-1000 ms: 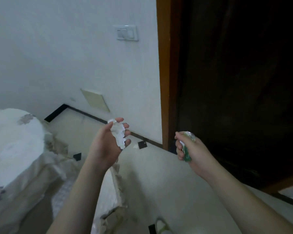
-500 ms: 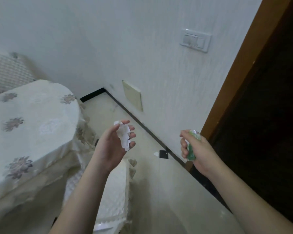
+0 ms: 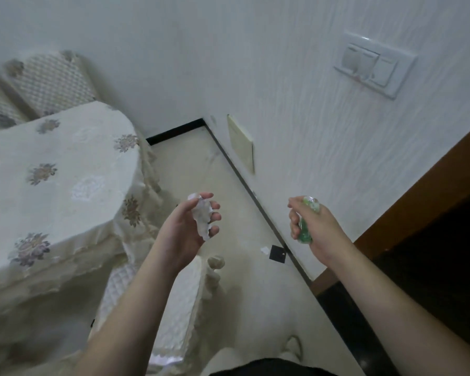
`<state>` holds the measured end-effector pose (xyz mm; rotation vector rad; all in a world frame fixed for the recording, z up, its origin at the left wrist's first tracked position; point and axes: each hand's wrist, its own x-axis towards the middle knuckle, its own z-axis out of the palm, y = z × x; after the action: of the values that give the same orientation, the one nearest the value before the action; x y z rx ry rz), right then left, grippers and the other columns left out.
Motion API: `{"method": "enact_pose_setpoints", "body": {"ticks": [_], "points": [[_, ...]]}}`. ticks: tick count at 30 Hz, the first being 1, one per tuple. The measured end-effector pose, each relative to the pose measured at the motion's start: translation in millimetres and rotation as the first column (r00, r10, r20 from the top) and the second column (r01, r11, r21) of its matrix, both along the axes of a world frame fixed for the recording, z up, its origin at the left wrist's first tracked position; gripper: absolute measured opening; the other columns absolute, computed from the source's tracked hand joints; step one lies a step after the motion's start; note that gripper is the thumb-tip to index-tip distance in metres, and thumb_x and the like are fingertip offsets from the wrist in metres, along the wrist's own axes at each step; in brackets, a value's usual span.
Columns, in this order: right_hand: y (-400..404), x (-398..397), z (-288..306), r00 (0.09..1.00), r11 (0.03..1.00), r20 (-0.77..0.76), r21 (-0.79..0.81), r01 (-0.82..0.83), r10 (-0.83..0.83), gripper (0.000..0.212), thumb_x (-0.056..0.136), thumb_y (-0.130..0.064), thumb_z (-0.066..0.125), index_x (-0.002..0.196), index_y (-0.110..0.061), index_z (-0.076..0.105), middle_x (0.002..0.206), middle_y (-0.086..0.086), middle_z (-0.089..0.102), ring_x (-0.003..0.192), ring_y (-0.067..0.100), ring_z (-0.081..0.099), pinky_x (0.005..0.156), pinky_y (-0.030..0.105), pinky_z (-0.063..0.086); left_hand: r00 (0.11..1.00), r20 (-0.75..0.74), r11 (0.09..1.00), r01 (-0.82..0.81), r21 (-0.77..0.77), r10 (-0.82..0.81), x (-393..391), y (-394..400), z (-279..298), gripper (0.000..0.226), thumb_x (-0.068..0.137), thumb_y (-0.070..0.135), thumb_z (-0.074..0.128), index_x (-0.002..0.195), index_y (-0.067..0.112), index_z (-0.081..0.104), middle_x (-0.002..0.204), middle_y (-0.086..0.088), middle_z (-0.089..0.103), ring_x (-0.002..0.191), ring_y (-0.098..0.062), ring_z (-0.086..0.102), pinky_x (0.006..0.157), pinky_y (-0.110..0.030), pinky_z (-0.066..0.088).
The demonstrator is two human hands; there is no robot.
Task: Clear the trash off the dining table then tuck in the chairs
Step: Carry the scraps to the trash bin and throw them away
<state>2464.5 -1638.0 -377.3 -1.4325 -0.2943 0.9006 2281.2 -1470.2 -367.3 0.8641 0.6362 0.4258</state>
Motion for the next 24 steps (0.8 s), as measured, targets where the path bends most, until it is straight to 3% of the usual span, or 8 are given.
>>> {"method": "enact_pose_setpoints", "body": {"ticks": [8, 13, 20, 24], "points": [[56, 48, -20, 0.994, 0.993, -0.001, -0.047, -0.110, 0.110, 0.020, 0.093, -0.022, 0.059, 0.073, -0.021, 0.058, 0.061, 0.000, 0.050, 0.048, 0.016, 0.043, 0.053, 0.029, 0.042, 0.998, -0.047, 0.998, -0.032, -0.063, 0.029, 47, 29, -25, 0.021, 0.092, 0.023, 0.046, 0.100, 0.015, 0.062, 0.088, -0.005, 0.060, 0.073, -0.018, 0.055, 0.064, -0.029, 0.042], [102, 72, -40, 0.994, 0.986, -0.027, -0.128, -0.111, 0.108, 0.012, 0.093, -0.022, 0.058, 0.082, -0.018, 0.058, 0.061, -0.001, 0.050, 0.048, 0.016, 0.044, 0.054, 0.029, 0.041, 0.997, -0.078, 0.996, -0.032, -0.087, 0.025, 74, 72, -49, 0.020, 0.093, 0.023, 0.045, 0.102, 0.013, 0.062, 0.087, -0.005, 0.060, 0.073, -0.018, 0.054, 0.066, -0.032, 0.039], [179, 111, -66, 0.999, 0.978, -0.048, -0.208, -0.035, 0.025, 0.023, 0.092, -0.019, 0.060, 0.069, -0.020, 0.058, 0.057, 0.000, 0.049, 0.047, 0.015, 0.042, 0.050, 0.027, 0.039, 0.989, -0.137, 0.984, 0.022, -0.178, -0.047, 116, 150, -95, 0.023, 0.095, 0.026, 0.044, 0.102, 0.015, 0.063, 0.088, -0.005, 0.061, 0.073, -0.016, 0.057, 0.067, -0.031, 0.039], [216, 133, -92, 0.997, 0.954, 0.058, -0.297, -0.026, 0.045, 0.015, 0.092, -0.025, 0.061, 0.078, -0.021, 0.061, 0.060, 0.000, 0.052, 0.050, 0.016, 0.047, 0.052, 0.028, 0.045, 0.980, -0.174, 0.975, 0.055, -0.214, -0.093, 147, 186, -122, 0.021, 0.095, 0.026, 0.045, 0.099, 0.015, 0.064, 0.087, -0.005, 0.059, 0.070, -0.015, 0.057, 0.064, -0.030, 0.038]]}}
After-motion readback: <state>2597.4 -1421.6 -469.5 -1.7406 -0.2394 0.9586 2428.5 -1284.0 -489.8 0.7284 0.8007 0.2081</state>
